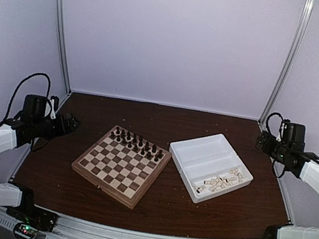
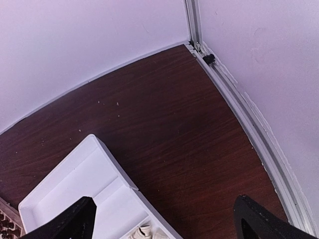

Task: Set up the chess pieces on the board
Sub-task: Adjust the storage box at the center of the board.

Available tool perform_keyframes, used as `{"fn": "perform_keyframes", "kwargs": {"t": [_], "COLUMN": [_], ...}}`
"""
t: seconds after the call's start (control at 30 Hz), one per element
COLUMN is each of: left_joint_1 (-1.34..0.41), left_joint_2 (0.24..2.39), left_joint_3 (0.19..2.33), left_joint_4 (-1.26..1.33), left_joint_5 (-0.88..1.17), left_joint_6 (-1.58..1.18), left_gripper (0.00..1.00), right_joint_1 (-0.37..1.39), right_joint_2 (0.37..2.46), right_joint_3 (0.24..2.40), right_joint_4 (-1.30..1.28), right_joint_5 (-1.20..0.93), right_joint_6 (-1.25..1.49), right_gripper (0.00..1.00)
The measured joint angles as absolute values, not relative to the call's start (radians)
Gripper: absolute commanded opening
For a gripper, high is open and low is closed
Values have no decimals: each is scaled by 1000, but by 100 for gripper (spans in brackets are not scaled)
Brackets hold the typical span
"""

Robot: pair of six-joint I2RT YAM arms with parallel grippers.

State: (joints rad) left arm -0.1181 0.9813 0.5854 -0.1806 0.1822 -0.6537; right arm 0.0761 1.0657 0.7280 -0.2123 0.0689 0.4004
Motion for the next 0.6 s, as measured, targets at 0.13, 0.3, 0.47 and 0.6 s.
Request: {"fn": "perform_keyframes", "kwargs": {"t": [0.13,0.3,0.47,0.6], "left_joint_1": [-118,-118,-118,-118], "left_joint_2": [1007,1008,1040,1077], "left_joint_3": [602,603,603,600], "left_joint_4": [-228,-257,-266,-279], "left_joint_5": [180,201,230,265], "left_joint_6": [-653,-641,-625,-613], "left_gripper": [98,98,98,98], "right_joint_1": [76,74,76,122], "right_joint_2": [1063,1113,1162,1174], "right_joint_3": [744,843,905,931], "right_joint_4": [-309,-445,-570,-670], "right_joint_5": [115,130,76,46], "right_joint_6": [435,464,476,494], "right_gripper": [96,83,61,57]}}
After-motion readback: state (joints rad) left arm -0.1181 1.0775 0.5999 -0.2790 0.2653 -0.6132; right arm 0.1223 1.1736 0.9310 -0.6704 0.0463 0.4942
